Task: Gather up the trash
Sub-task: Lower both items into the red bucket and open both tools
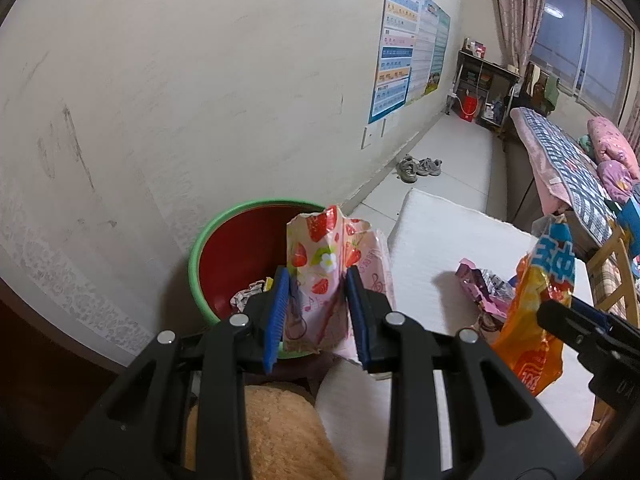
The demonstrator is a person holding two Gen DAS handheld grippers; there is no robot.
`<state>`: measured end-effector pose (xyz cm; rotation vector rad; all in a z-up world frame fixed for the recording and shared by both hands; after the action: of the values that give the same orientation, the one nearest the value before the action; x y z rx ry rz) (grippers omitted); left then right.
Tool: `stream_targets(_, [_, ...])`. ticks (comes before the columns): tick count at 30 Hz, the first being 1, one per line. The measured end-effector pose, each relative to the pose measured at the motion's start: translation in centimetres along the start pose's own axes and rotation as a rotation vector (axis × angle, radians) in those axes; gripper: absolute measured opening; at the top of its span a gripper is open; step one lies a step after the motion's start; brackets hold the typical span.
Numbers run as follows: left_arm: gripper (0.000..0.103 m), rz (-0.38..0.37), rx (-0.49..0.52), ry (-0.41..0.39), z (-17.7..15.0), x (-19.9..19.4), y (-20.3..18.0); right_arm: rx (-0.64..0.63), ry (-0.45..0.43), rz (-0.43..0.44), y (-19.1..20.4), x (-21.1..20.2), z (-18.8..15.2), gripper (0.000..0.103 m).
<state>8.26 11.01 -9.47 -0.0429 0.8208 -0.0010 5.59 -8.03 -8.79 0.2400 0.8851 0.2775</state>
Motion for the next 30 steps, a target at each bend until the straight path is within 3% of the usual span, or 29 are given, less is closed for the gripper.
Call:
stream_targets(12, [0.028,0.009,-0.026,0.010,-0.1,0.7,1.6,-0.043,0.037,0.006,1.8,1.9,0.4,0.045])
stream_targets(30, [0.028,0.075,-0.072,0.046,0.8,4.3,6.5,-0.158,0.059,0.016,5.8,7.7,4.6,0.044])
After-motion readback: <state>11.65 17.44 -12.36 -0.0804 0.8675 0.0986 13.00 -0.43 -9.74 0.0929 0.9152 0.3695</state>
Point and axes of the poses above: each gripper's, at about its wrist camera, not at the fingertips, and x roughly the way its jaws point, y to its left, z to its top, the point moved 2 cm from there along x, roughly the way its jaws point, and after that the axes turned 3 degrees about y, right-handed, at the moved point
